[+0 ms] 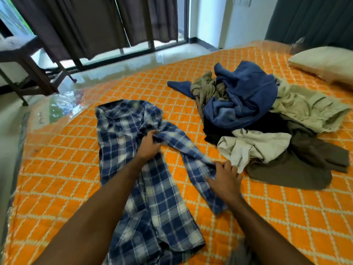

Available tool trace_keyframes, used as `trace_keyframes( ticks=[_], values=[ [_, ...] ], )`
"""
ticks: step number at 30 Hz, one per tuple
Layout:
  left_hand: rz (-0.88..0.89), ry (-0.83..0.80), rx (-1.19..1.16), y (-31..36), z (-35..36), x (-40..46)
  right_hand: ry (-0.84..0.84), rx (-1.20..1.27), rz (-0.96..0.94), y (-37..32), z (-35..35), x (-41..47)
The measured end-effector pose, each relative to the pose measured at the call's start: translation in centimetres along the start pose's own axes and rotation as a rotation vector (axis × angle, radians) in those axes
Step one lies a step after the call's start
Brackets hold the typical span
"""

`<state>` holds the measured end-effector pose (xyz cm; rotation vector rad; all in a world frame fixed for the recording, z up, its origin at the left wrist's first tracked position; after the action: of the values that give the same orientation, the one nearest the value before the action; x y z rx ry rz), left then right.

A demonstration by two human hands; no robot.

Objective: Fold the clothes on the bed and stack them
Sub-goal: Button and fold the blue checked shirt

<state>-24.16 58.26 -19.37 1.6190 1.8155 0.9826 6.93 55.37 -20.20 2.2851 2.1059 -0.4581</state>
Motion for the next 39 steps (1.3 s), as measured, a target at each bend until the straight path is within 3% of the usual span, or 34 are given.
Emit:
trace_keyframes(
  ticks=[4, 7, 10, 14, 17, 21, 23, 26, 30, 35, 37, 39],
  values=[
    [-0.221, 0.126, -0.018, -1.5, -1.7, 0.7, 0.029, 0.048, 0.054, 0.6, -0.5, 0.6],
    [-0.256, 0.169, -0.074, -2.4, -2.1, 0.8, -0.204, 0.257, 0.04, 0.7, -1.1, 1.5],
    [-0.321, 0.274, -0.368, -2.5, -2.4, 0.5, -0.331, 0.46, -0.046, 0.6, -2.0, 1.5],
    [-0.461, 0.514, -0.862, -2.0, -3.6, 0.2, -0.276, 0.652, -0.152, 0.5, -3.8, 1.0],
    [-0.521, 0.636, -1.043, -2.6, -5.1, 0.0, -0.117, 0.553, -0.256, 0.3, -4.8, 1.1],
    [-0.497, 0.629, -1.014, -3.1, -6.0, -0.5, -0.144, 0.032, -0.264, 0.7, -2.6, -0.1],
    [-0.465, 0.537, -0.915, -3.2, -5.8, -0.6, -0.128, -0.067, -0.223, 1.4, -0.8, -0.5],
    [-0.426, 0.401, -0.771, -3.2, -5.4, -0.9, -0.142, 0.23, -0.181, 1.5, -0.6, -0.2],
    [-0.461, 0.322, -0.766, -2.7, -5.1, -1.0, -0.189, 0.501, -0.246, 0.4, -3.2, -0.4],
    [-0.524, 0.584, -0.937, -3.1, -6.4, -0.7, -0.048, 0.497, -0.385, -0.5, -7.1, -1.5],
    [-0.571, 0.65, -0.973, -3.6, -7.0, -0.7, -0.1, 0.454, -0.475, -1.4, -8.6, -2.8],
    [-0.6, 0.662, -0.966, -3.7, -7.4, -0.8, -0.255, 0.376, -0.583, -3.0, -9.5, -5.1]
  ],
)
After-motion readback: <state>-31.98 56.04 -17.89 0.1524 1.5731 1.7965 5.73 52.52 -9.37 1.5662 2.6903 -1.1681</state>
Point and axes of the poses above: each hand's wrist, its own x-axis towards the middle knuckle, its own z-axis out of the palm, y = z × x, the point moved 2 cm from there along x, towards the middle knuckle, and after that the axes turned 14 degrees about z, right-handed, at the moved point
